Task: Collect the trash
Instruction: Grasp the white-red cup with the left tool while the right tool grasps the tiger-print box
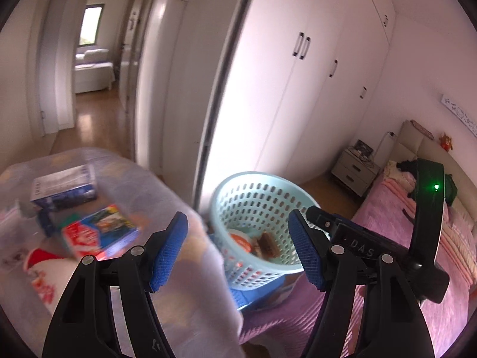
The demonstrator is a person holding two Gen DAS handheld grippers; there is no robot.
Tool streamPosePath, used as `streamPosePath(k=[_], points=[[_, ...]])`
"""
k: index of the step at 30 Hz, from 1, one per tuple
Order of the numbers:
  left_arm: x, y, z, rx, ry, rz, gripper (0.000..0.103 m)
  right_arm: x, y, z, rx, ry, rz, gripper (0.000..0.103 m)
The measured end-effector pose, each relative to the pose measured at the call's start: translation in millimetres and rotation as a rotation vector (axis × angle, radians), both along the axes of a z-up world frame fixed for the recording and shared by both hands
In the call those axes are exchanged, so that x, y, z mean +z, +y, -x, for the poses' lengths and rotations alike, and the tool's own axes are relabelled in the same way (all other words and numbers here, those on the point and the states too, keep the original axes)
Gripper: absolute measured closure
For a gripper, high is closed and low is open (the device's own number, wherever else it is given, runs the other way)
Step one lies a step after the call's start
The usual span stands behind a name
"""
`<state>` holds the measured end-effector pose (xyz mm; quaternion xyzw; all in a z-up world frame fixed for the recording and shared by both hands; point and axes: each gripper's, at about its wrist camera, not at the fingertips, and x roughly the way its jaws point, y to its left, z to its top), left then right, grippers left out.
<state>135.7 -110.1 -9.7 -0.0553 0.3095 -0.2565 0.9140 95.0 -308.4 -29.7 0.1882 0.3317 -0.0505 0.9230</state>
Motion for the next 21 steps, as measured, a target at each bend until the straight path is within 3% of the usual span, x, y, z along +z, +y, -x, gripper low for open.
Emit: streamPosePath(k=[5,13,17,21], points=[[-4,47,16,0.125,-0.009,-0.028,0.035,4,34,2,0.065,-0.005,0.018,0.053],[-28,139,13,0.363,0.058,-0.047,0.028,1,84,-1,0.164,0.0,0.04,0.053],[-51,179,3,0.457,0.136,-0.001,0.027,-1,106,-5,0.196,-0.005,0.066,0.047],[-70,204,-7,0.493,0.206,0.05,0.027,-1,126,-9,0.23,-0.011,0.081,0.042]])
